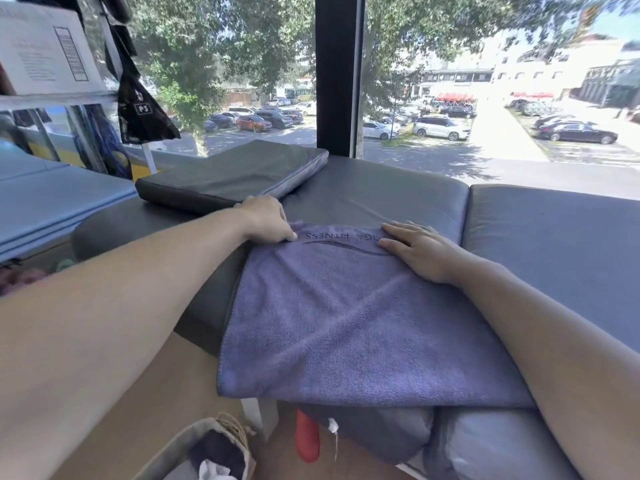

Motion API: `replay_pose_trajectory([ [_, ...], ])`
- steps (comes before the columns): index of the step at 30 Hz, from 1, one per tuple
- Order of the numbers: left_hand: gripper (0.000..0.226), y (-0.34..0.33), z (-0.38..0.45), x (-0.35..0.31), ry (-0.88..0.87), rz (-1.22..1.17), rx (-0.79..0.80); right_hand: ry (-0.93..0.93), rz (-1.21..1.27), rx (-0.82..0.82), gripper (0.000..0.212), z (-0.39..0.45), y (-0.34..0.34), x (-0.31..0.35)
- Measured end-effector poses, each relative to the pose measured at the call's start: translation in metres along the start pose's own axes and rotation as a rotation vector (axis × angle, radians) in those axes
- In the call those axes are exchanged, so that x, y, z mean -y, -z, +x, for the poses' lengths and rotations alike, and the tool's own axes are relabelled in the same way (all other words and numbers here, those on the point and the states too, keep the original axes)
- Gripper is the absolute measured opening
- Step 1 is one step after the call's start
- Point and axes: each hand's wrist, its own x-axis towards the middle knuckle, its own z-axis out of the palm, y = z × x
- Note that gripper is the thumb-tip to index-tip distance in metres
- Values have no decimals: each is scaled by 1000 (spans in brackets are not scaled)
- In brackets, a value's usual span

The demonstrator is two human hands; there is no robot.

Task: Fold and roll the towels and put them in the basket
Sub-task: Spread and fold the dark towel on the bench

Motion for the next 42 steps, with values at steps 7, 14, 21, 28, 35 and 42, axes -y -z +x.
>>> replay_pose_trajectory([
  [7, 30, -7, -4, 3, -95, 66, -447, -8, -18, 31, 60, -5, 2, 4],
  [14, 38, -20, -44, -14, -458, -95, -560, -34, -125, 7, 66, -9, 10, 11],
  [21, 76, -61, -92, -30, -213, -67, -16, 95, -60, 303, 67, -29, 32, 40],
  [28, 81, -55, -89, -14, -166, 52, 46, -150, -108, 149, 65, -18, 2, 9],
  [35, 71, -48, -136, -49, -411, -78, -32, -41, -382, 159, 60, -36, 29, 46],
  [42, 121, -70, -163, -34, -538, 196, -22, 92, -139, 204, 62, -86, 0, 57],
])
